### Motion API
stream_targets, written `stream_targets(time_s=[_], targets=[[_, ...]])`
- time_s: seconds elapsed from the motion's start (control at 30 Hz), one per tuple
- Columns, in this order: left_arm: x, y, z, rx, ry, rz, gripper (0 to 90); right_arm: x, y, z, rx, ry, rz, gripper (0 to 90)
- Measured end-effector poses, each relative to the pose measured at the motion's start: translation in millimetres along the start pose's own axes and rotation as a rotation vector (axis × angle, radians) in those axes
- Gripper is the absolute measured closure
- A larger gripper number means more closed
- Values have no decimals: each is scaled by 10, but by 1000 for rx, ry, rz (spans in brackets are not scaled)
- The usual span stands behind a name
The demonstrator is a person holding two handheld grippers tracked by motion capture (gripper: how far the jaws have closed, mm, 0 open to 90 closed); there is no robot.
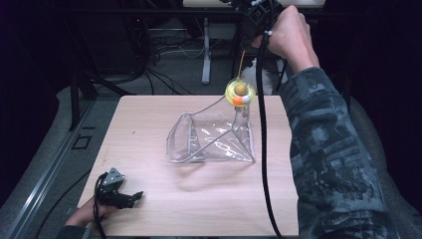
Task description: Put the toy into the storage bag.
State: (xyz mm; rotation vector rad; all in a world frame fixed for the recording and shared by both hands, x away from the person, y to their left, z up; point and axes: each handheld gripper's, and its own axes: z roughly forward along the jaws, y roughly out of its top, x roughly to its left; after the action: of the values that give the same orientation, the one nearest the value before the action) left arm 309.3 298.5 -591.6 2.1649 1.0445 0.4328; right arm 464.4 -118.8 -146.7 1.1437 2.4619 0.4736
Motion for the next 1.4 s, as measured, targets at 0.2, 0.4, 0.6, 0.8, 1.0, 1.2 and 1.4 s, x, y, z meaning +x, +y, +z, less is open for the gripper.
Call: stream_targets(time_s=[0.2, 0.4, 0.6, 0.8, 1.0, 1.2, 1.4], targets=[[0, 0, 0, 0, 0, 0, 4, 121, 77, 42, -10, 29, -18, 877], [0, 0, 0, 0, 0, -1, 4, 244, 134, 101, -1, 48, -50, 877], [-1, 0, 3, -4, 0, -1, 4, 374, 154, 213, 12, 69, -74, 878], [2, 1, 0, 2, 0, 3, 4, 435, 128, 359, 31, 84, -85, 877], [2, 1, 1, -1, 0, 2, 4, 495, 116, 463, 42, 97, -99, 877], [2, 1, 1, -1, 0, 2, 4, 542, 104, 563, 54, 105, -106, 877], [2, 2, 1, -1, 0, 2, 4, 575, 82, 686, 63, 118, -103, 876]])
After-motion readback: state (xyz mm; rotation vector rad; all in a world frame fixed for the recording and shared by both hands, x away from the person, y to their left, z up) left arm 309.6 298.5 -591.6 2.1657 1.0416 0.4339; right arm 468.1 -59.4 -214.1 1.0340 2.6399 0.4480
